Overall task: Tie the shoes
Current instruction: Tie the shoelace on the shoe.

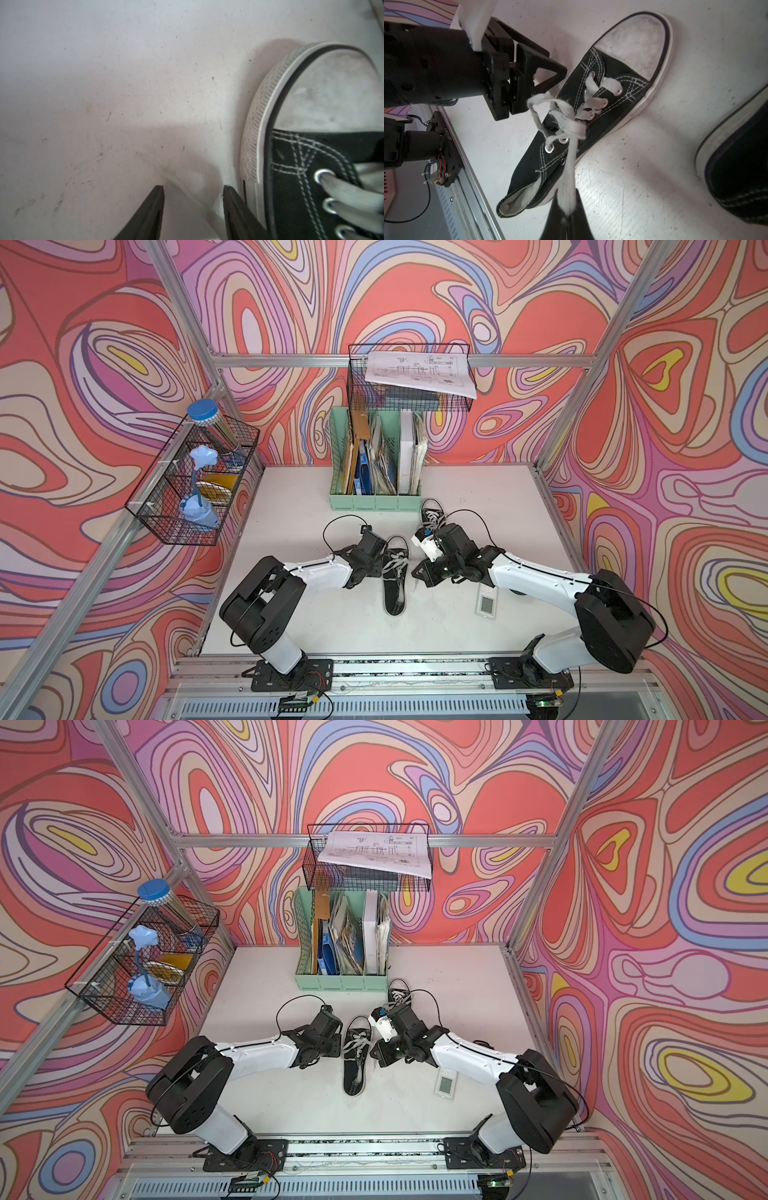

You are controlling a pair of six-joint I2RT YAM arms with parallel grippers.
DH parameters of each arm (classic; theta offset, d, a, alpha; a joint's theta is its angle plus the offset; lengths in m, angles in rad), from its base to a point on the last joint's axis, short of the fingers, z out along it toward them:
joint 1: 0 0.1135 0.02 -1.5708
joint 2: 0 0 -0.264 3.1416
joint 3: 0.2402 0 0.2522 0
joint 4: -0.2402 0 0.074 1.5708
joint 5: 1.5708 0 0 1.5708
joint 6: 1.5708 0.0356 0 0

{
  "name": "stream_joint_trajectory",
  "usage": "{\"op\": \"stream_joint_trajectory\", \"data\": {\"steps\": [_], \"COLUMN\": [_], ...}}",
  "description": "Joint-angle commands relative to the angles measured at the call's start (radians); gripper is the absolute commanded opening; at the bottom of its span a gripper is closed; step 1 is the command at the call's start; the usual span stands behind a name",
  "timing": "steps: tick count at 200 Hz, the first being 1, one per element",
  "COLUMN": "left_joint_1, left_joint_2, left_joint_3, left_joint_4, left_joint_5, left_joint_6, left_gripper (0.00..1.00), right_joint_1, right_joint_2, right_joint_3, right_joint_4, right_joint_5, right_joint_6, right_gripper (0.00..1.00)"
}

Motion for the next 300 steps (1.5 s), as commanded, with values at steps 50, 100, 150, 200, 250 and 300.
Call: {"op": "stream_joint_trajectory", "data": {"steps": [50,100,150,200,250,300], "left_joint_1": [0.008,0.082,0.179,0.347,0.437,0.503], "left_joint_2": [0.062,-0.047,-0.374,-0.643,-0.62,-0.465], "left_joint_3": [0.005,-0.037,-0.05,-0.093,-0.216,-0.283], "left_joint_4": [0.001,0.013,-0.087,-0.139,-0.049,0.052], "left_joint_5": [-0.027,-0.023,-0.044,-0.055,-0.046,-0.001], "left_joint_6": [0.017,0.044,0.059,0.028,-0.017,-0.03], "left_gripper": [0.18,0.0,0.0,0.0,0.0,0.0], "right_joint_1": [-0.006,-0.015,-0.054,-0.116,-0.157,-0.228], "right_joint_2": [-0.037,-0.115,-0.193,-0.351,-0.37,-0.31], "right_joint_3": [-0.012,0.01,0.024,-0.099,-0.244,-0.295], "right_joint_4": [-0.026,-0.116,-0.212,-0.179,-0.096,-0.053], "right_joint_5": [0.016,0.082,0.224,0.429,0.542,0.536], "right_joint_6": [-0.006,-0.029,-0.005,0.118,0.275,0.318], "right_gripper": [0.0,0.0,0.0,0.0,0.0,0.0]}}
